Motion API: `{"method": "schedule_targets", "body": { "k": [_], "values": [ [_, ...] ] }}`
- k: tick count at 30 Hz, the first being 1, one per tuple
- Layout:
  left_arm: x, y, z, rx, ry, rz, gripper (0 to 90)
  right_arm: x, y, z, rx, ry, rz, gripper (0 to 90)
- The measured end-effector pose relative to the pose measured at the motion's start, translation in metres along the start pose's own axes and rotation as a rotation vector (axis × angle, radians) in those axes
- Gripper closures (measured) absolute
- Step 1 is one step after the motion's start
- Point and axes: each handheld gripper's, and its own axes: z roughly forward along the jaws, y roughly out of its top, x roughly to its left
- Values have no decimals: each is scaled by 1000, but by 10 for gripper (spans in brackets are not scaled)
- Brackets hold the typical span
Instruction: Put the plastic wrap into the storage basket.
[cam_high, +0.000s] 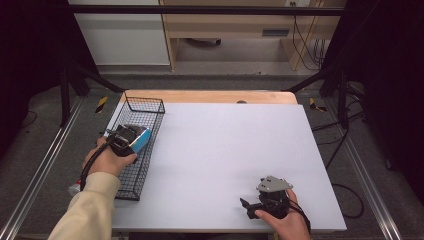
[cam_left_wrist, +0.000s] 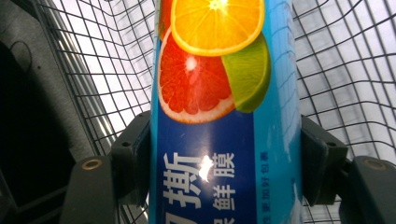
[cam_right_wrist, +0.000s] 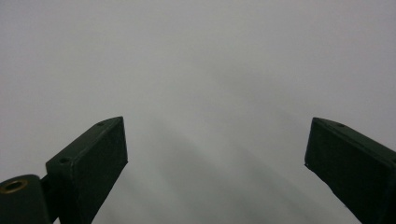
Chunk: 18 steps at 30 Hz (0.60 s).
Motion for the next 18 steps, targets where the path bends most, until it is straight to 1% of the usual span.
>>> {"method": "schedule_targets", "body": {
  "k": [3, 12, 18],
  "values": [
    [-2, 1, 1, 6, 6, 10, 319, 0, 0, 0, -1, -1, 4, 62],
    [-1, 1, 2, 14, 3, 7, 318, 1, 0, 0, 3, -1, 7, 62],
    [0, 2, 2, 20, 0, 14, 317, 1, 0, 0, 3, 0, 6, 62]
  ]
}}
